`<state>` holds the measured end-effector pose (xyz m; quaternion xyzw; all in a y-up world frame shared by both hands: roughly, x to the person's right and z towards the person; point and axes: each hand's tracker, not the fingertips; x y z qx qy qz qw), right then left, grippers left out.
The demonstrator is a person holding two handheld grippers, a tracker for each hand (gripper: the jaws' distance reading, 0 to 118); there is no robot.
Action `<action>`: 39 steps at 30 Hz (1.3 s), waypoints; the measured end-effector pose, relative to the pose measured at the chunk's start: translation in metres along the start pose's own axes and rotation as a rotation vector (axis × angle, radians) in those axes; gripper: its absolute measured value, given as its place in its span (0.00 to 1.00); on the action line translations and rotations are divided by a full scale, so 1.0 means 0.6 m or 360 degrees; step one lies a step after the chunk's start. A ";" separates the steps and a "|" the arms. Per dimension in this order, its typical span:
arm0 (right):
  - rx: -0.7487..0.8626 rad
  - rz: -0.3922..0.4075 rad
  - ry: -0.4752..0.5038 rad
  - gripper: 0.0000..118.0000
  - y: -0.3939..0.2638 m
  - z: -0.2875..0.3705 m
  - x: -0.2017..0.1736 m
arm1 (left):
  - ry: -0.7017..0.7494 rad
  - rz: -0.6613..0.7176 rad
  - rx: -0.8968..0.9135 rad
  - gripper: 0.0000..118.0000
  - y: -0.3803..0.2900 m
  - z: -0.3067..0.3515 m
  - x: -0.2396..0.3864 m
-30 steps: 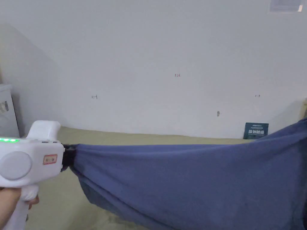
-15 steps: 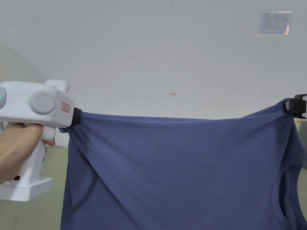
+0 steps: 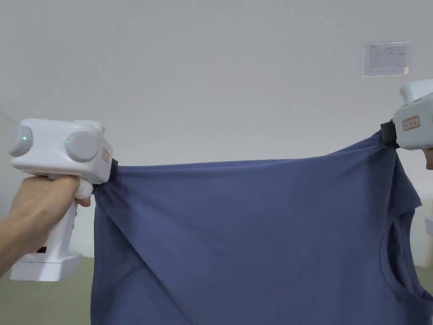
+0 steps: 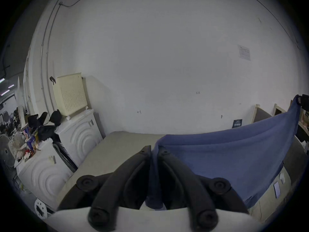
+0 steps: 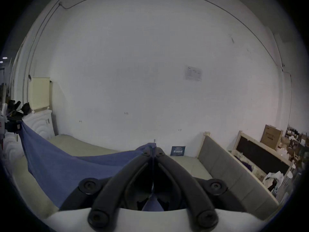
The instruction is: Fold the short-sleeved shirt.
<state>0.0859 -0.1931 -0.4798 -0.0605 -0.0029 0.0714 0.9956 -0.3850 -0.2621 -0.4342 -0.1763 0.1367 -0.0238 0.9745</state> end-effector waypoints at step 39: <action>-0.0945 -0.0277 0.0238 0.00 -0.778 0.309 -0.028 | -0.0190 -0.0217 -0.0745 0.07 -0.728 0.059 -0.035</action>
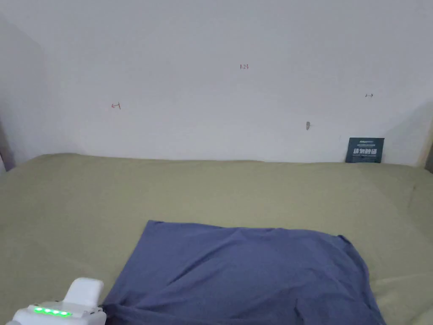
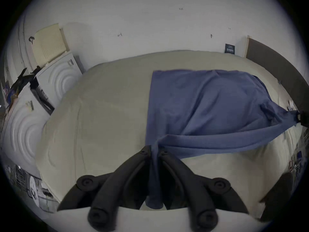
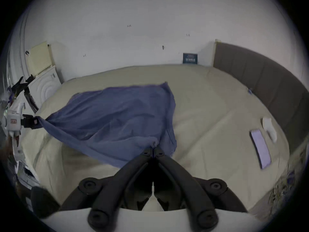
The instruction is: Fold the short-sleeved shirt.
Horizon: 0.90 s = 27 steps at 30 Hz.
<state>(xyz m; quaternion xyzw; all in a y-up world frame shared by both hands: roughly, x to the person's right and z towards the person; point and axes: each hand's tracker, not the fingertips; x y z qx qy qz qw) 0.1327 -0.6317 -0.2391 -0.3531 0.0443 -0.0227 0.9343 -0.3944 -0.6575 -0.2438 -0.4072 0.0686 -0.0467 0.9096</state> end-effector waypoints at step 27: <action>0.0122 -0.0082 -0.0166 0.00 -0.102 0.107 0.042 | 0.0017 0.0383 0.0107 0.00 -0.160 0.172 -0.073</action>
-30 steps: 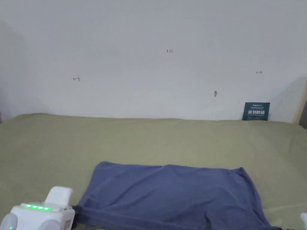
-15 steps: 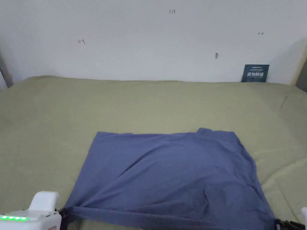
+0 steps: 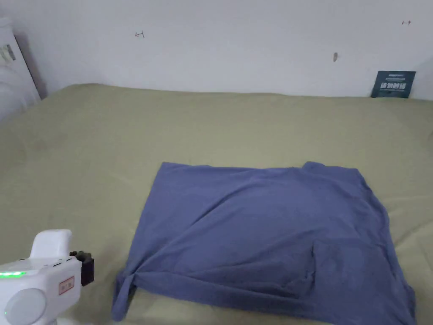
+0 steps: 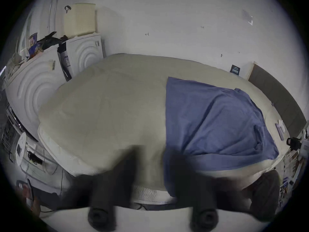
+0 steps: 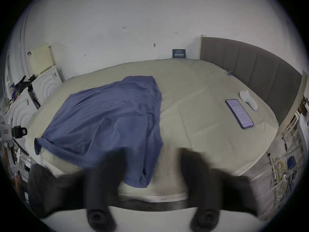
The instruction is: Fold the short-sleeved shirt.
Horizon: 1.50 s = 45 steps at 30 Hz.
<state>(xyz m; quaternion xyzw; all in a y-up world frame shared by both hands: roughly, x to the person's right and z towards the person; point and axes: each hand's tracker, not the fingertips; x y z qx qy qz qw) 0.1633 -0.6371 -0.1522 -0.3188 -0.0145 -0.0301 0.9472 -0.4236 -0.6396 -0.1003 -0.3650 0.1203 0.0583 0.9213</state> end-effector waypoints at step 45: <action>-0.0230 0.0210 0.0262 0.03 0.109 -0.080 -0.068 | -0.0195 -0.0224 -0.0212 0.01 0.076 -0.098 0.056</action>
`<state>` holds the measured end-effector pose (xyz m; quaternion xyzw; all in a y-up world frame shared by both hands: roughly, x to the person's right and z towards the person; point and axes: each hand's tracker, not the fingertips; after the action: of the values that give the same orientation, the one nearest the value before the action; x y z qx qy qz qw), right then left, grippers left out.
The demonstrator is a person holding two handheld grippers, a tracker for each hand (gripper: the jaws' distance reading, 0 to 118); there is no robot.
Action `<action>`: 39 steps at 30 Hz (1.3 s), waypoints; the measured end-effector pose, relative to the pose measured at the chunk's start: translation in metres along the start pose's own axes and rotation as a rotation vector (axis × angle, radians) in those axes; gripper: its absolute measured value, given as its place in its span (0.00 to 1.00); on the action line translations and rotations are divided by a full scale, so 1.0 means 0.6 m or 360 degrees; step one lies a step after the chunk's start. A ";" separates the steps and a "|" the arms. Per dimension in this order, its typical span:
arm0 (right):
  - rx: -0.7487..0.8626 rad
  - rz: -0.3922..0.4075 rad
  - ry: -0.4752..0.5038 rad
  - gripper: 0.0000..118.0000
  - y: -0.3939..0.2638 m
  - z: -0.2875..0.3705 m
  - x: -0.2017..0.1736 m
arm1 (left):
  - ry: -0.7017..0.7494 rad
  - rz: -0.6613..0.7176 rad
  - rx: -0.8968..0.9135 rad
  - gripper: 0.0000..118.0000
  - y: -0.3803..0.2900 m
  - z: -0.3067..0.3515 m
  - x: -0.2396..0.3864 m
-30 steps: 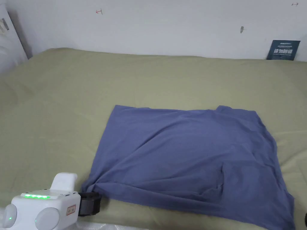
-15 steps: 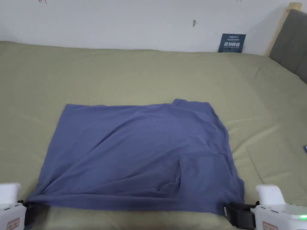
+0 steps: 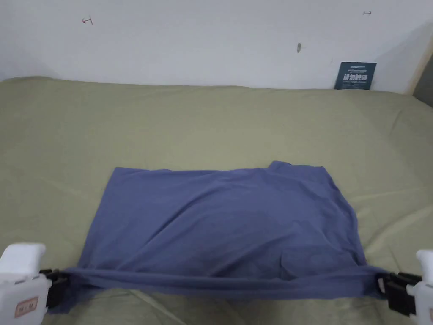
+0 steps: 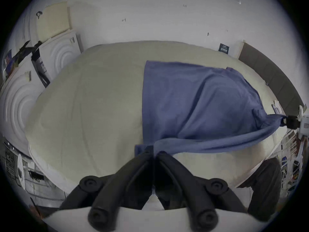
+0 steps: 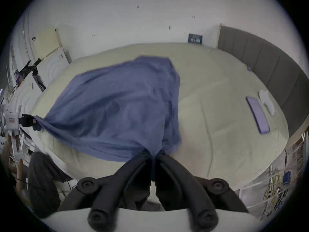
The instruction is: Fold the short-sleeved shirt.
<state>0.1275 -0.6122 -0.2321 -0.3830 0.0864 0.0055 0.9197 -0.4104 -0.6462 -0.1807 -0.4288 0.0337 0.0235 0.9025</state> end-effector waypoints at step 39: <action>-0.0137 -0.0128 -0.0071 0.00 0.018 -0.144 0.064 | 0.0125 0.0162 -0.0069 1.00 0.077 -0.165 0.014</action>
<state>0.1511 -0.6677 -0.3060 -0.4251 0.0500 -0.0193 0.9036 -0.4091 -0.6936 -0.2794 -0.4465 0.0903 0.0533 0.8886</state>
